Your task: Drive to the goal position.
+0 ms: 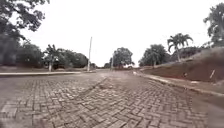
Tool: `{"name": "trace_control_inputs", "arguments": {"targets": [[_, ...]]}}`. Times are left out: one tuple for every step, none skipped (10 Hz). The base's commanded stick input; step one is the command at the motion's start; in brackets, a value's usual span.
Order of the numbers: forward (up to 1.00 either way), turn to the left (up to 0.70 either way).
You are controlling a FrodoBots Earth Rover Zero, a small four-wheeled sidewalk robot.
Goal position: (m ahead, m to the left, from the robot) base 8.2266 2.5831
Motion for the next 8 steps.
{"name": "trace_control_inputs", "arguments": {"targets": [[1.00, 0.00], [1.00, 0.00], [1.00, 0.00], [1.00, 0.00], [1.00, 0.00], [1.00, 0.00], [1.00, 0.00], [0.10, -0.43]]}}
